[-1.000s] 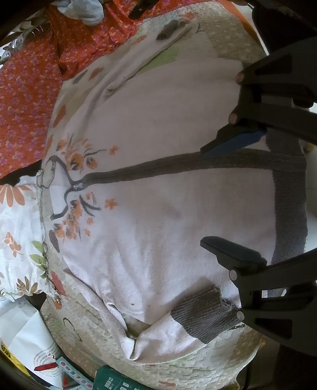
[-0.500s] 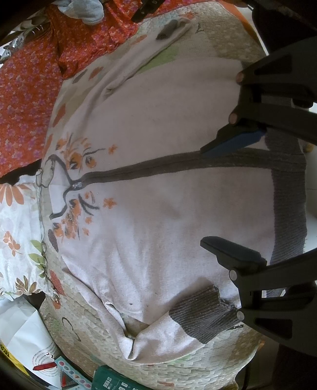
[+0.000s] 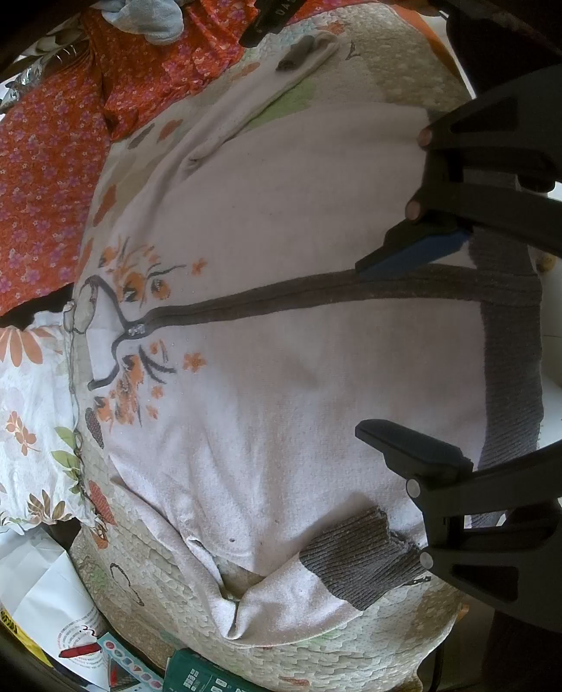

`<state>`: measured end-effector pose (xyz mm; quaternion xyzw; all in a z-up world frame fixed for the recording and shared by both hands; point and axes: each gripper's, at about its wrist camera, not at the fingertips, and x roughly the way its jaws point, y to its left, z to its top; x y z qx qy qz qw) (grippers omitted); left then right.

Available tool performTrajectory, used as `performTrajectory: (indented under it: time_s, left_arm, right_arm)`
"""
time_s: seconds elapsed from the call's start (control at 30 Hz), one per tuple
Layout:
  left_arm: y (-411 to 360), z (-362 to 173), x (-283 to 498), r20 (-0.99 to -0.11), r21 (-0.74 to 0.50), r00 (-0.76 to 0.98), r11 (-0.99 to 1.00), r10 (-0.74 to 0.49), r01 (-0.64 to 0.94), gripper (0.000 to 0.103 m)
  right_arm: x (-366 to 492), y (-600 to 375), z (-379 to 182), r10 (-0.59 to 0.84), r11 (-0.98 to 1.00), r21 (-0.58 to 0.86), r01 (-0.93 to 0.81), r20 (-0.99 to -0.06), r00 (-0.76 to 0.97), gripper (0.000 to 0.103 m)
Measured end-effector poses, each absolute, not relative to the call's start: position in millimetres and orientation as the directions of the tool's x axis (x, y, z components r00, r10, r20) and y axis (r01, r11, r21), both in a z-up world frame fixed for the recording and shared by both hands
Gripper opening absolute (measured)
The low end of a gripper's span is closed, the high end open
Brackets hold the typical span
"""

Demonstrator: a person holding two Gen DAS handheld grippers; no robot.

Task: Fold small clothes
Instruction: 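Grasp the grey sleeve cuff with the right tool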

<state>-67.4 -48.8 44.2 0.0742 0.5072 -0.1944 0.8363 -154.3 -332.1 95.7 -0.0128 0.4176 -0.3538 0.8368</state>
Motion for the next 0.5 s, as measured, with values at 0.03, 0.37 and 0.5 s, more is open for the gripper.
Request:
performTrajectory:
  time_s: [0.03,0.37,0.5]
  left_arm:
    - [-48.8,44.1,-67.4,-0.877,-0.072,0.41,0.913,-0.25,0.401,0.066]
    - [-37.5,58.1,-66.7,-0.853,-0.118,0.434,0.917,-0.29,0.38,0.066]
    - [-19.4,76.7,-63.4,-0.827,-0.134,0.473,0.923,-0.305,0.361,0.072]
  right_arm:
    - [-153.3,-331.4,95.3,-0.603,0.75,-0.319,0.579,-0.69,0.4,0.084]
    - [-187.2,-404.4,111.3,-0.541,0.73,-0.135,0.67,-0.713,0.447,0.084]
    - [-252.3,-497.6,107.0,-0.357,0.602,0.249,0.759,-0.766,0.535,0.076]
